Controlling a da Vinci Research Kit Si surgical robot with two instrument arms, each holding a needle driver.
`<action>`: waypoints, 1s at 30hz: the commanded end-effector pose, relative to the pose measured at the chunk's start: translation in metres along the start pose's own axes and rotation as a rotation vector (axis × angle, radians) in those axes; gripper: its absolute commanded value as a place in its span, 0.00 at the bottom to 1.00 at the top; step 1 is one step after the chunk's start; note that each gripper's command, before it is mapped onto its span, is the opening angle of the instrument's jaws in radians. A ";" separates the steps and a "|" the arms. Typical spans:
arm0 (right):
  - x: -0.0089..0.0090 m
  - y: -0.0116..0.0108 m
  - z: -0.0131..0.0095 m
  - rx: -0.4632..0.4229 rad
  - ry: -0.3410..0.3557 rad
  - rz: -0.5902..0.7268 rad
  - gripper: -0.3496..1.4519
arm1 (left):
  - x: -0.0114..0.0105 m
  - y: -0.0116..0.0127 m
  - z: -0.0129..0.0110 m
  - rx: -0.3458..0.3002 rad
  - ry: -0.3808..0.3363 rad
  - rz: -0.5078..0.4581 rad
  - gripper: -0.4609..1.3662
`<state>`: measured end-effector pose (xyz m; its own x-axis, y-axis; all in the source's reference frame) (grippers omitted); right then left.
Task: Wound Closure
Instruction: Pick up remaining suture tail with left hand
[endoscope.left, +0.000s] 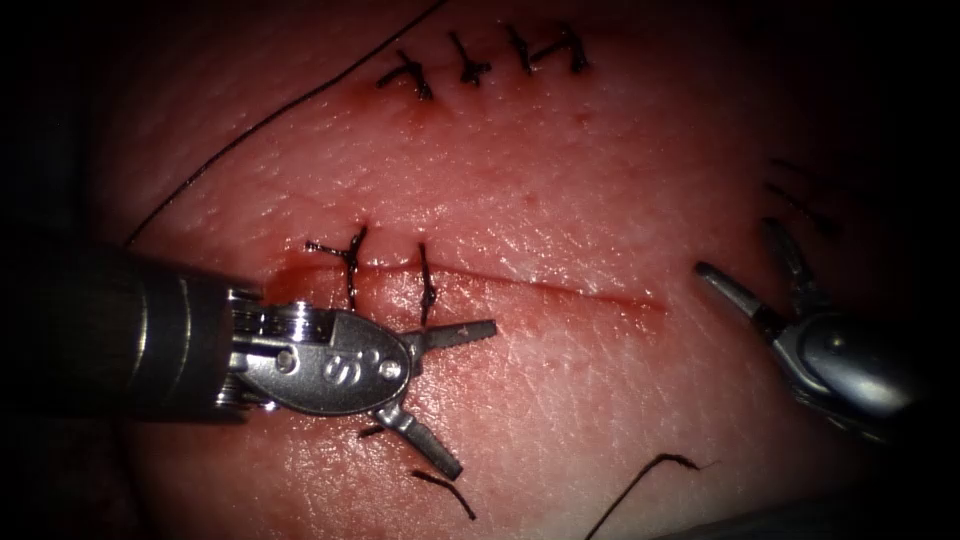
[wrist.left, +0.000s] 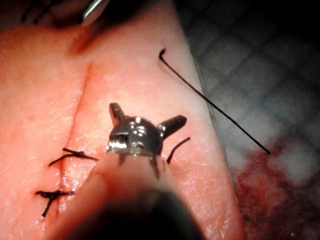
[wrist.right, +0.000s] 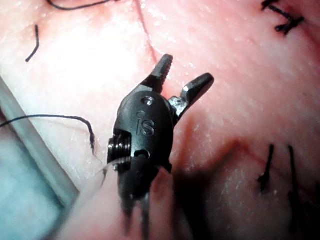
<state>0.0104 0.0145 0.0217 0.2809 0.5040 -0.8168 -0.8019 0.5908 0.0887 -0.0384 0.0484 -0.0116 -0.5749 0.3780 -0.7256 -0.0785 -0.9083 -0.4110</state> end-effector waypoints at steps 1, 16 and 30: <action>0.0000 -0.0001 0.0001 0.010 0.000 0.003 0.46 | -0.0002 0.0003 -0.0003 0.014 -0.010 -0.009 0.78; -0.0002 -0.0028 0.0016 0.082 -0.006 0.012 0.35 | -0.0055 -0.0002 0.0008 0.263 -0.117 -0.144 0.60; -0.0003 -0.0028 0.0016 0.077 -0.015 -0.001 0.34 | -0.0099 -0.0003 0.0034 0.340 -0.325 -0.198 0.43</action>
<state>0.0134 0.0137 0.0227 0.2898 0.5136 -0.8076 -0.7588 0.6376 0.1332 -0.0353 0.0442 -0.0023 -0.7405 0.5249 -0.4196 -0.4443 -0.8509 -0.2804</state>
